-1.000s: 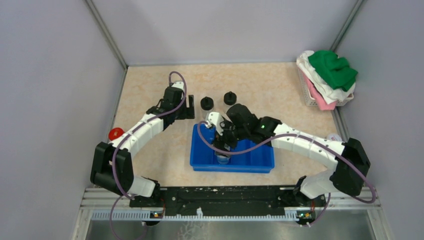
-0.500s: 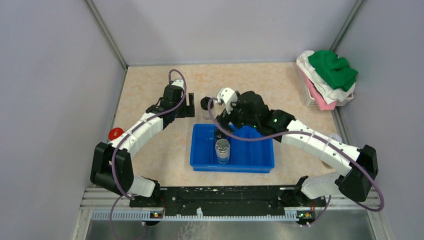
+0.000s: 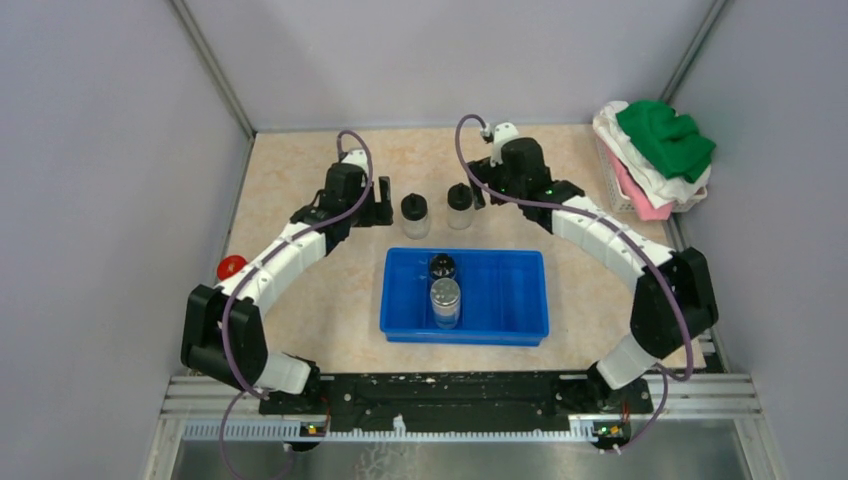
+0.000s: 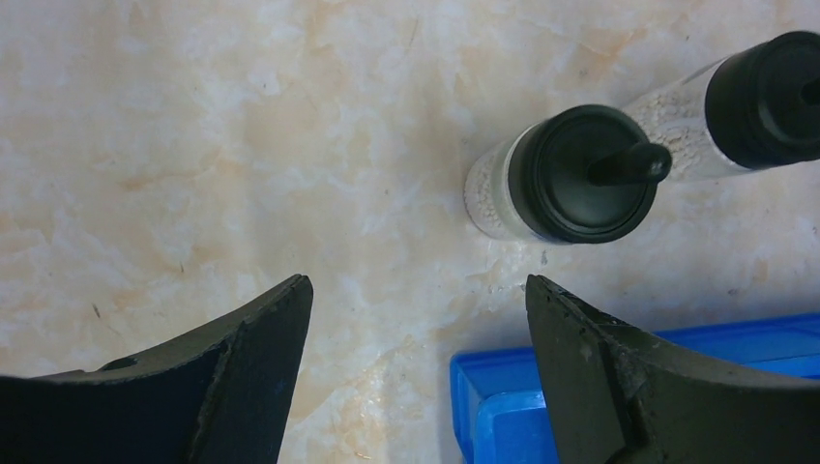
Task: Organize the condiment bottles
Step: Place the bottle in the storage box, then pick up the bottle from the center of the board.
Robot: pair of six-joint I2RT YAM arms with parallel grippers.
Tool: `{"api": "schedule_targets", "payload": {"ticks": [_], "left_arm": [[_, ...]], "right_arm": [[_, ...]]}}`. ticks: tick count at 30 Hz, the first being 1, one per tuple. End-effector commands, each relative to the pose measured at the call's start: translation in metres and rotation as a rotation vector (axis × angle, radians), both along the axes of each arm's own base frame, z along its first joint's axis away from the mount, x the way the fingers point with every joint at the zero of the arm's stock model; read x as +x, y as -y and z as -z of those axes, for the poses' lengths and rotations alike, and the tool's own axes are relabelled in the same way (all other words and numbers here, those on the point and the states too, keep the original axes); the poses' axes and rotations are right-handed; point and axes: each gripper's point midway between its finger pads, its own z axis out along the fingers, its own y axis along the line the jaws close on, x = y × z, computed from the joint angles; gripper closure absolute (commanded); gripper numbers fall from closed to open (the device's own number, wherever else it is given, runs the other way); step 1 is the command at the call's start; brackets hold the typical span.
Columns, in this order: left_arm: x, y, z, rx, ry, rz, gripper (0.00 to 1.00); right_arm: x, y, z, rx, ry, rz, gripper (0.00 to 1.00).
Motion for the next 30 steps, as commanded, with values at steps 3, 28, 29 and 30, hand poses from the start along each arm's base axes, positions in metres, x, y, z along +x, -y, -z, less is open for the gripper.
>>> {"api": "schedule_targets", "payload": {"ticks": [3,28,29,30], "left_arm": [[0.001,0.006,-0.006,-0.054,0.111,0.027,0.13],[0.013,0.012,0.002,-0.05,0.105,0.04,0.13],[0.012,0.012,0.002,-0.05,0.104,0.04,0.13],[0.012,0.012,0.002,-0.051,0.104,0.04,0.13]], "right_arm": [[0.019,-0.045,0.008,0.093,0.062,-0.146,0.15],[0.049,-0.082,0.079,0.128,-0.022,-0.204,0.32],[0.05,-0.082,0.077,0.132,-0.013,-0.2,0.33],[0.051,-0.082,0.075,0.136,-0.005,-0.197,0.33]]}}
